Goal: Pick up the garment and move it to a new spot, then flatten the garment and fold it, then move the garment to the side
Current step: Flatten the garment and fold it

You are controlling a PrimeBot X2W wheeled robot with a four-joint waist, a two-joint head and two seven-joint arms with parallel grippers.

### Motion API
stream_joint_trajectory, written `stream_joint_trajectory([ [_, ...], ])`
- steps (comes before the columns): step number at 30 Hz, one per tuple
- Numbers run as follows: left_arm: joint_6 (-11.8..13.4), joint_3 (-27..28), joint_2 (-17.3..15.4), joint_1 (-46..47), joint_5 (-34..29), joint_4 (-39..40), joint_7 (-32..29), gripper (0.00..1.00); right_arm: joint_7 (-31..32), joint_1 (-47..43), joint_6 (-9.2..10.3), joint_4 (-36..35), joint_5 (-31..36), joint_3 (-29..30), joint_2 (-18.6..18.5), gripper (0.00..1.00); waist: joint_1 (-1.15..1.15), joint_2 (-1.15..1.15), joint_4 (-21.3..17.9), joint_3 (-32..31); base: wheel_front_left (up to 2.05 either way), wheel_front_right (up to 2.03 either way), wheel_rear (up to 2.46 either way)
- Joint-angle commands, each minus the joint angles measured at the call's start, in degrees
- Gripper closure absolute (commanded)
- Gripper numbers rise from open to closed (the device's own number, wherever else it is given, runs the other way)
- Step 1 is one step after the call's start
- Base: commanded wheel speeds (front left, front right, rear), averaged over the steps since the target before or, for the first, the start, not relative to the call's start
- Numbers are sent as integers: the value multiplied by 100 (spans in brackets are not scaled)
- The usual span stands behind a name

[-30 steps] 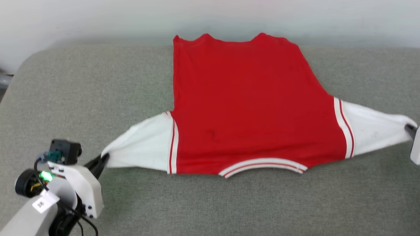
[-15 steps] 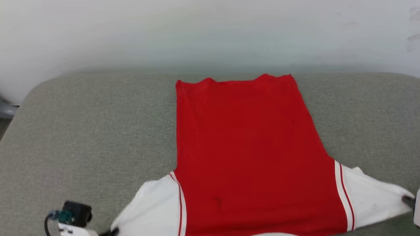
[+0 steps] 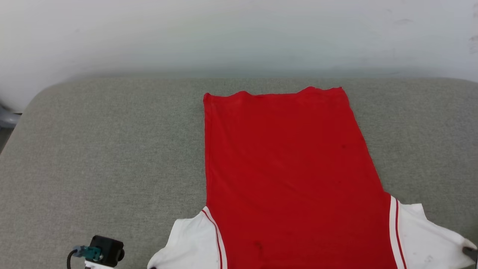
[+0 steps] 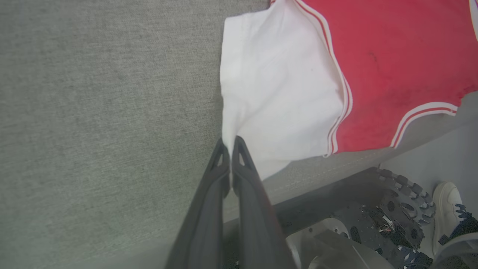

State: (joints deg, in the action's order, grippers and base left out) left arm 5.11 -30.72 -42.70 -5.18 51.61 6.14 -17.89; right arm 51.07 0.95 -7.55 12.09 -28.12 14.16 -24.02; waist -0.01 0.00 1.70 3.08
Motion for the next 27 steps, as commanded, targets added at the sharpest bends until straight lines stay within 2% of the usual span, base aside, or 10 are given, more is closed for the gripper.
stream_joint_trajectory([
  [1,-53,-42,-11,120,-22,144,-77,100,13,143,10,-133,64,60,36,90,1,0,49,112,0,0,0],
  [2,-57,-51,-18,141,0,224,-111,100,49,202,10,-162,55,77,36,2,1,0,65,175,0,0,0],
  [10,88,20,-148,322,-87,961,-282,100,336,736,9,-779,-248,29,-51,0,1,0,299,655,0,0,0],
  [11,154,38,-188,377,-146,1221,-334,100,415,1010,9,-1012,-312,23,-64,0,1,0,393,837,0,0,0],
  [18,238,-64,-275,622,-448,1908,-527,100,891,2077,9,-1486,-214,-103,-35,0,1,0,777,1481,0,0,0],
  [21,211,-147,-331,742,-568,2157,-687,100,1216,2662,9,-1479,-49,-89,45,0,1,0,1043,1800,0,0,0],
  [27,153,-206,-266,1028,-779,2464,-717,100,1671,3834,9,-1054,503,-153,-126,0,1,0,1505,2409,0,0,0],
])
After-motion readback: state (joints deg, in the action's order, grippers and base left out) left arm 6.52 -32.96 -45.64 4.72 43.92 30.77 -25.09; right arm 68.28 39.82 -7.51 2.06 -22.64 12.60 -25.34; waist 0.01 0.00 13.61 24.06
